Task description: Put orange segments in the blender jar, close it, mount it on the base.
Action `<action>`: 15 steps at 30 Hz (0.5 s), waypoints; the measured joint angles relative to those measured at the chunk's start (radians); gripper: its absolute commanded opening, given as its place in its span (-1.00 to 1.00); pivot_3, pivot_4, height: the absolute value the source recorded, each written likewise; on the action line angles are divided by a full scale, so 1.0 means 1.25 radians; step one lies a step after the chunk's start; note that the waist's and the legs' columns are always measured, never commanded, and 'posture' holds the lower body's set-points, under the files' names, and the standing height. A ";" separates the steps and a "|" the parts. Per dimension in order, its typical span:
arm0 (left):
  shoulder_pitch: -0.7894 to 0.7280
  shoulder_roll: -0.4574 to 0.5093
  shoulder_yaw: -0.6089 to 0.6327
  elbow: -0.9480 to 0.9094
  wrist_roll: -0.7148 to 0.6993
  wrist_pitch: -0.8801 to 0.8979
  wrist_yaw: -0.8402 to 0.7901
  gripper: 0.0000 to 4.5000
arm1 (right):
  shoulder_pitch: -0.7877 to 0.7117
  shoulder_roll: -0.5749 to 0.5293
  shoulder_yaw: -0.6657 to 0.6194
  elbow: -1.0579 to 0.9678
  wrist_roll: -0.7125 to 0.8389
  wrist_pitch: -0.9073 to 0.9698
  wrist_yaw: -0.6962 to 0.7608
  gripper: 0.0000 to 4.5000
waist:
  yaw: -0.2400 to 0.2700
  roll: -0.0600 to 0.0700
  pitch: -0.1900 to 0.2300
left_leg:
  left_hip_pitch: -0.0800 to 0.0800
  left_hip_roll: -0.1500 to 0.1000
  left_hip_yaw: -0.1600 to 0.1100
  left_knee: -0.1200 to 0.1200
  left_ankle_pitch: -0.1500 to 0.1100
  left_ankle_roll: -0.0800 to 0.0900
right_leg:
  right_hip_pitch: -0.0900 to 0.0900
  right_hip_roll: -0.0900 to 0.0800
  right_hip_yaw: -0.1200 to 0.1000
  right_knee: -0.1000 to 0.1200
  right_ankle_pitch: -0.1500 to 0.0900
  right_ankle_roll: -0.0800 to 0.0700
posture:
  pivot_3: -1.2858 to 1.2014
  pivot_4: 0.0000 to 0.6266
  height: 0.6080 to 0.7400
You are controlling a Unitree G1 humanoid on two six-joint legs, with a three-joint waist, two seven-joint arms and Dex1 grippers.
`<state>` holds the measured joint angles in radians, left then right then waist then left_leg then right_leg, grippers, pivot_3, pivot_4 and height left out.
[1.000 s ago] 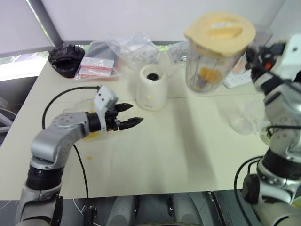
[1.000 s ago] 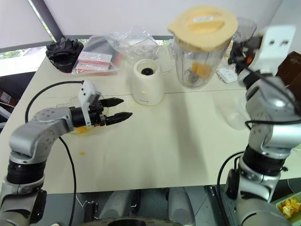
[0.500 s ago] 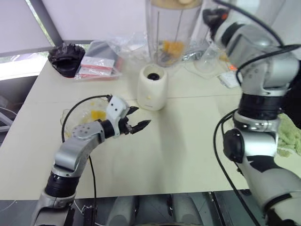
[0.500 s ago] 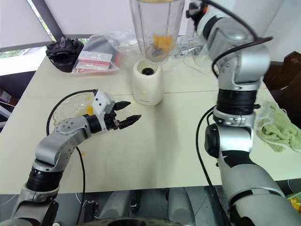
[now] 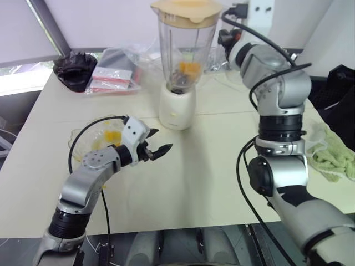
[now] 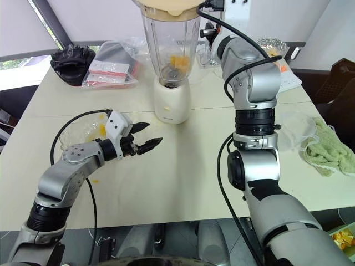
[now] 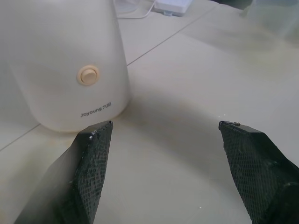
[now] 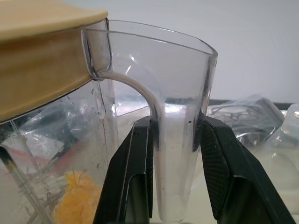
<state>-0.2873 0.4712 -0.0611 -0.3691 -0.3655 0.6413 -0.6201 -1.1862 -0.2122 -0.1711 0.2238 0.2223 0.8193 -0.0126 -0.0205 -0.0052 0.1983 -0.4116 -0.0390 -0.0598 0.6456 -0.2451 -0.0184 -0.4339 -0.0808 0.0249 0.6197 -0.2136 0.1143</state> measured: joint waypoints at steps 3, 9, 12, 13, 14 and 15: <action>0.000 0.000 0.000 0.000 0.001 0.000 0.007 0.67 | 0.000 0.003 0.001 0.016 -0.004 -0.019 -0.001 -0.63 | 0.000 0.000 0.000 | 0.000 0.000 0.000 0.000 0.000 0.000 | 0.000 0.000 0.000 0.000 0.000 0.000 | 0.03 -0.52 1.00; 0.000 0.000 -0.001 -0.004 0.003 0.001 0.013 0.67 | -0.003 0.006 0.007 0.078 -0.018 -0.099 0.011 -0.63 | 0.000 0.000 0.000 | 0.000 0.000 0.000 0.000 0.000 0.000 | 0.000 0.000 0.000 0.000 0.000 0.000 | 0.03 -0.52 1.00; 0.000 0.000 -0.002 -0.014 0.004 0.001 0.014 0.67 | -0.010 0.006 0.008 0.118 -0.024 -0.140 0.019 -0.63 | 0.000 0.000 0.000 | 0.001 0.000 0.000 0.000 0.000 0.000 | 0.001 0.000 0.000 0.000 0.000 0.000 | 0.03 -0.52 1.00; 0.000 0.000 -0.002 -0.018 0.004 0.001 0.015 0.67 | -0.014 0.006 0.009 0.135 -0.026 -0.155 0.022 -0.63 | 0.000 0.000 0.000 | 0.001 0.000 0.000 0.000 0.000 0.000 | 0.001 0.000 0.000 0.000 0.000 0.000 | 0.03 -0.52 1.00; 0.000 0.000 -0.002 -0.020 0.005 0.001 0.015 0.67 | -0.019 0.006 0.010 0.147 -0.028 -0.164 0.024 -0.63 | 0.000 0.000 0.000 | 0.001 0.000 0.000 0.000 0.000 0.000 | 0.001 0.000 0.000 0.001 0.000 0.000 | 0.03 -0.52 1.00; 0.000 0.000 -0.002 -0.021 0.005 0.001 0.016 0.67 | -0.021 0.006 0.011 0.156 -0.030 -0.172 0.026 -0.63 | 0.000 0.000 0.000 | 0.001 0.000 0.000 0.001 0.000 -0.001 | 0.001 0.000 0.000 0.001 0.000 0.000 | 0.03 -0.52 1.00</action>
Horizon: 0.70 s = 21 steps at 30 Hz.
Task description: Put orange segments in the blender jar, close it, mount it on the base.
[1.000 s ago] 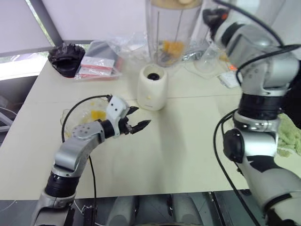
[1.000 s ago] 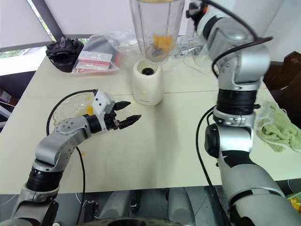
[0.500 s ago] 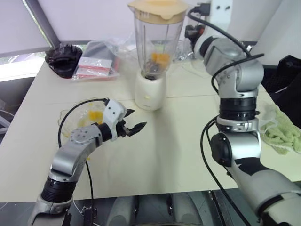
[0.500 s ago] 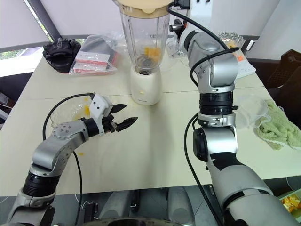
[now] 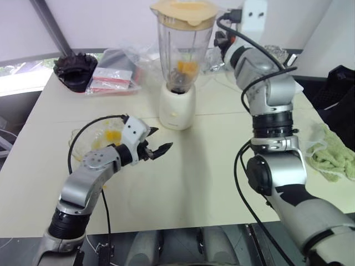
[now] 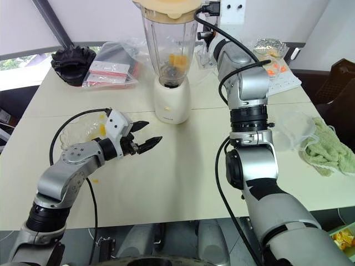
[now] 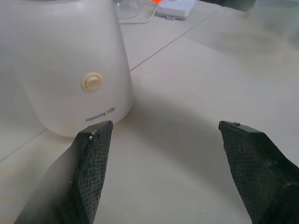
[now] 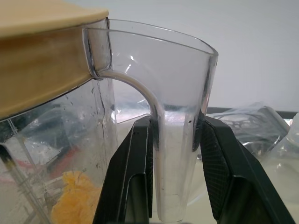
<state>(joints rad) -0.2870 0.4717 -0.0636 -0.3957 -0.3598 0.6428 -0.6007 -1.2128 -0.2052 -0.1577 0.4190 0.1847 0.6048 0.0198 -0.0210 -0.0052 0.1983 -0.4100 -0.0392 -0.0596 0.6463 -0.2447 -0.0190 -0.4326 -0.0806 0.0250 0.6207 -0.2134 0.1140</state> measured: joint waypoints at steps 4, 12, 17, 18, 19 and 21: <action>0.004 0.003 0.000 -0.001 0.000 0.002 0.003 0.67 | -0.004 0.003 0.005 0.013 -0.004 -0.016 0.004 -0.63 | 0.000 0.000 0.000 | 0.000 0.000 0.000 0.000 0.000 0.000 | 0.000 0.000 0.000 0.000 0.000 0.000 | 0.03 -0.52 1.00; 0.008 0.009 0.000 -0.002 0.000 0.002 0.009 0.67 | 0.017 0.013 0.011 -0.046 -0.004 0.020 0.000 -0.63 | 0.000 0.000 0.000 | 0.000 0.000 0.000 0.000 0.000 0.000 | 0.000 0.000 0.000 0.001 0.000 0.000 | 0.03 -0.52 1.00; 0.007 0.010 0.000 0.000 0.001 0.001 0.008 0.67 | 0.044 0.021 0.015 -0.114 -0.004 0.066 -0.012 -0.63 | 0.000 0.000 0.000 | 0.000 0.000 0.000 0.000 0.000 0.000 | 0.000 0.000 0.000 0.001 0.000 0.000 | 0.03 -0.52 1.00; 0.006 0.010 0.000 0.001 0.002 0.001 0.008 0.67 | 0.046 0.021 0.017 -0.118 -0.006 0.074 -0.013 -0.63 | 0.000 0.000 0.000 | 0.000 0.000 0.000 0.000 0.000 0.000 | 0.000 0.000 0.000 0.001 0.000 0.000 | 0.03 -0.52 1.00; 0.005 0.010 -0.001 0.001 0.002 0.000 0.007 0.67 | 0.051 0.021 0.017 -0.120 -0.007 0.081 -0.014 -0.63 | 0.000 0.000 0.000 | 0.000 0.000 0.000 0.000 0.000 0.000 | 0.000 0.000 0.000 0.001 0.000 0.000 | 0.03 -0.52 1.00; 0.001 0.010 -0.002 0.002 0.002 -0.001 0.005 0.67 | 0.065 0.022 0.022 -0.122 -0.008 0.093 -0.015 -0.63 | 0.000 0.000 0.000 | 0.000 0.000 0.000 0.000 0.000 0.000 | 0.000 0.000 0.000 0.001 0.000 0.000 | 0.03 -0.52 1.00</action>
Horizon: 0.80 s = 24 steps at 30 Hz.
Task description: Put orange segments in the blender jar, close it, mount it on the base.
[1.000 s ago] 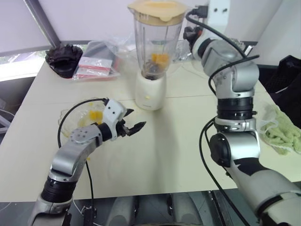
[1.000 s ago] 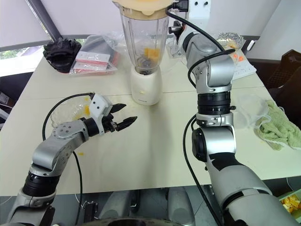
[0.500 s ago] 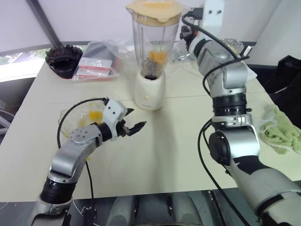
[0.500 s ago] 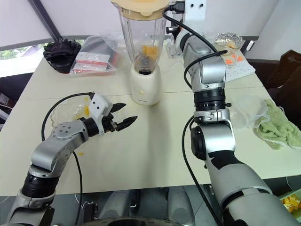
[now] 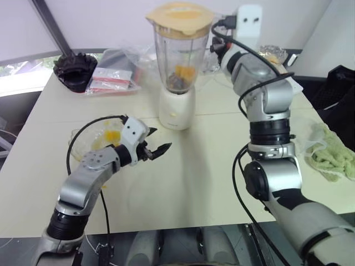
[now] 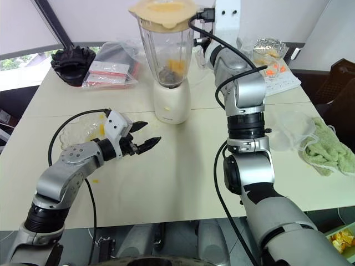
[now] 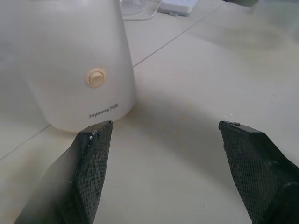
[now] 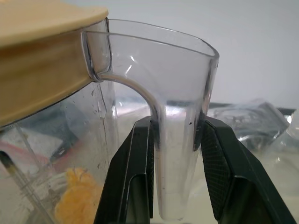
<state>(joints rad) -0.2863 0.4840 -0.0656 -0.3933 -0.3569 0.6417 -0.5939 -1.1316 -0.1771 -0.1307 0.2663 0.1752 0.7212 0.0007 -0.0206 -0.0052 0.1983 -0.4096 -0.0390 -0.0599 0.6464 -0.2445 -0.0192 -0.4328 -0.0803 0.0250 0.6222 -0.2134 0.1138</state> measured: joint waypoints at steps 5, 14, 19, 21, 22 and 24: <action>-0.011 -0.001 -0.001 0.013 0.005 -0.001 -0.005 0.67 | 0.009 0.000 0.003 -0.010 -0.005 0.005 -0.003 -0.63 | 0.000 0.000 0.000 | 0.000 0.000 0.000 -0.001 0.000 0.000 | 0.000 0.000 0.000 0.000 0.000 0.000 | 0.03 -0.52 1.00; -0.020 -0.007 -0.007 0.022 0.017 -0.002 -0.010 0.67 | 0.018 -0.003 0.012 -0.009 -0.025 -0.016 0.009 -0.63 | 0.001 0.000 0.000 | 0.000 0.000 0.000 0.000 0.000 0.000 | 0.000 0.000 0.000 0.000 0.000 0.000 | 0.03 -0.52 1.00; -0.020 -0.009 -0.016 0.022 0.018 -0.002 -0.010 0.70 | 0.024 -0.006 0.013 -0.009 -0.027 -0.024 0.021 -0.15 | 0.001 0.000 0.000 | 0.000 0.000 0.000 0.000 0.000 0.000 | 0.000 0.000 0.000 0.000 0.000 0.000 | 0.03 -0.52 1.00; -0.020 -0.009 -0.017 0.022 0.018 -0.002 -0.010 0.70 | 0.027 -0.013 0.013 -0.009 -0.031 -0.026 0.022 0.26 | 0.001 0.000 0.000 | 0.000 0.000 0.000 0.000 0.000 0.000 | 0.000 0.000 0.000 0.000 0.000 0.000 | 0.03 -0.52 1.00; -0.020 -0.009 -0.017 0.022 0.018 -0.002 -0.010 0.70 | 0.028 -0.018 0.013 -0.010 -0.034 -0.026 0.022 0.51 | 0.001 0.000 0.000 | 0.000 0.000 0.000 0.000 0.000 0.000 | 0.000 0.000 0.000 0.000 0.000 0.000 | 0.03 -0.52 1.00; -0.020 -0.009 -0.017 0.022 0.018 -0.002 -0.010 0.70 | 0.035 -0.026 0.014 -0.014 -0.040 -0.027 0.022 0.98 | 0.001 0.000 0.000 | 0.000 0.000 0.000 0.000 0.000 0.000 | 0.000 0.000 0.000 0.000 0.000 0.000 | 0.03 -0.52 1.00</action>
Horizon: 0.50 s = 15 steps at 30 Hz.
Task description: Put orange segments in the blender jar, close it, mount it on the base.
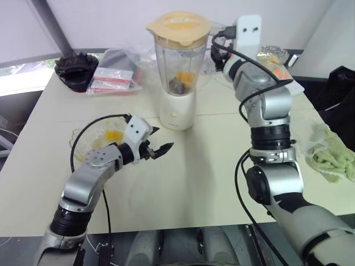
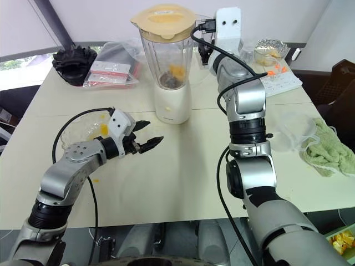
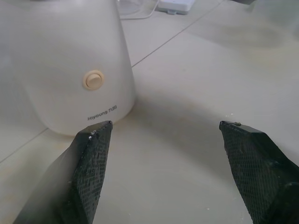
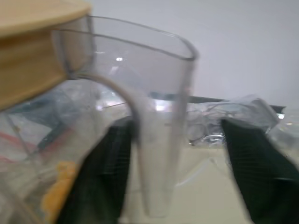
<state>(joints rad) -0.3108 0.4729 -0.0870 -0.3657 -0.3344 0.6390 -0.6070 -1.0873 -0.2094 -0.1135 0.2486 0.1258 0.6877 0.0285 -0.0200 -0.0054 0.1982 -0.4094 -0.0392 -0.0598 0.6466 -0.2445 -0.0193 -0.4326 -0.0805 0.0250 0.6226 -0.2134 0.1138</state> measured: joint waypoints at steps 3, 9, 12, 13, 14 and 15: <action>-0.002 -0.002 0.000 0.001 -0.001 0.000 -0.001 0.70 | 0.022 -0.004 0.004 -0.001 -0.004 0.003 0.005 0.98 | -0.002 0.000 0.000 | 0.000 0.000 0.000 0.000 0.000 0.000 | 0.000 0.000 0.000 0.001 0.000 0.000 | 0.03 -0.52 1.00; -0.015 0.002 -0.003 0.015 -0.001 -0.002 -0.017 0.70 | 0.101 -0.027 0.023 -0.086 -0.004 0.036 0.034 0.98 | 0.001 0.000 0.000 | 0.000 0.000 0.000 0.000 0.000 0.000 | 0.000 0.000 0.000 0.001 0.000 0.000 | 0.03 -0.52 1.00; -0.015 0.005 -0.002 0.023 0.004 -0.002 -0.014 0.70 | 0.186 -0.077 0.047 -0.185 0.009 0.080 0.099 0.98 | 0.005 0.000 0.000 | 0.000 0.000 0.000 0.001 0.000 0.000 | 0.001 0.000 0.000 0.001 0.000 0.000 | 0.03 -0.52 1.00; -0.015 0.007 0.002 0.026 0.006 -0.005 -0.013 0.70 | 0.212 -0.090 0.058 -0.211 0.013 0.096 0.122 0.98 | 0.003 0.000 0.000 | 0.000 0.000 0.000 0.001 0.000 0.000 | 0.001 0.000 0.000 0.000 0.000 0.000 | 0.03 -0.52 1.00; -0.016 0.012 0.007 0.034 0.005 -0.012 -0.014 0.70 | 0.225 -0.093 0.070 -0.225 0.014 0.107 0.136 0.98 | 0.000 0.000 0.000 | 0.000 0.000 0.000 0.001 0.000 0.000 | 0.001 0.000 0.000 0.000 0.000 0.000 | 0.03 -0.52 1.00; -0.016 0.012 0.020 0.040 0.005 -0.019 -0.014 0.70 | 0.249 -0.111 0.090 -0.258 0.018 0.116 0.163 0.98 | -0.003 0.000 0.000 | 0.001 0.000 0.000 0.001 0.000 0.000 | 0.001 0.000 0.000 0.001 0.000 0.000 | 0.03 -0.52 1.00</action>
<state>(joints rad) -0.3309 0.4884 -0.0622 -0.3159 -0.3277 0.6150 -0.6244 -0.7765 -0.3479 -0.0015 -0.0745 0.1486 0.8324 0.2329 -0.0236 -0.0054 0.1981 -0.4084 -0.0388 -0.0599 0.6477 -0.2445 -0.0192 -0.4320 -0.0801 0.0256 0.6233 -0.2136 0.1139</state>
